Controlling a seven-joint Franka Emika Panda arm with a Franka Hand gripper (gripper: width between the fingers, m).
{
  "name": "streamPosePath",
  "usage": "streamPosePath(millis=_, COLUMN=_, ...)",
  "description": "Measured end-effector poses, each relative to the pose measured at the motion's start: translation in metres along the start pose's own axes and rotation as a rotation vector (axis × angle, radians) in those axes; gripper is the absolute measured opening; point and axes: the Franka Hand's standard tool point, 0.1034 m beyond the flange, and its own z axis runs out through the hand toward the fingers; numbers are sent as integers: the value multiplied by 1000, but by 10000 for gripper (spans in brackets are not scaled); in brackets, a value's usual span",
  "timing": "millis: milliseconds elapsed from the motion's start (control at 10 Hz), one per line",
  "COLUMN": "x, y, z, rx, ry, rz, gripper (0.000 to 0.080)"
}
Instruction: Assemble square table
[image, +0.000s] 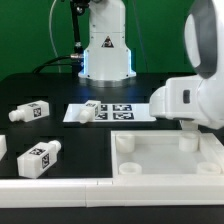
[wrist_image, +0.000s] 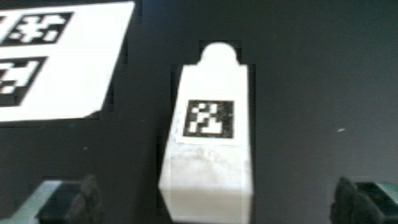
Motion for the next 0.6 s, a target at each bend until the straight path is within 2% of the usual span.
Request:
streamPosePath(millis=100, x=-2, y=6, z=17, rx=-3, ry=-20, rz=21, gripper=649)
streamPosePath(millis=200, x=-1, y=6, z=23, rx=-8, ry=-38, rz=36, gripper=649)
streamPosePath(millis=400, x=-1, y=6, z=23, rx=-7, ry=-35, rz=35, gripper=649)
streamPosePath(millis=500, x=-1, y=6, z=23, rx=-8, ry=-36, rz=35, gripper=539)
streamPosePath(millis=600, x=0, y=6, z=24, rx=-8, ry=-37, rz=35, gripper=539)
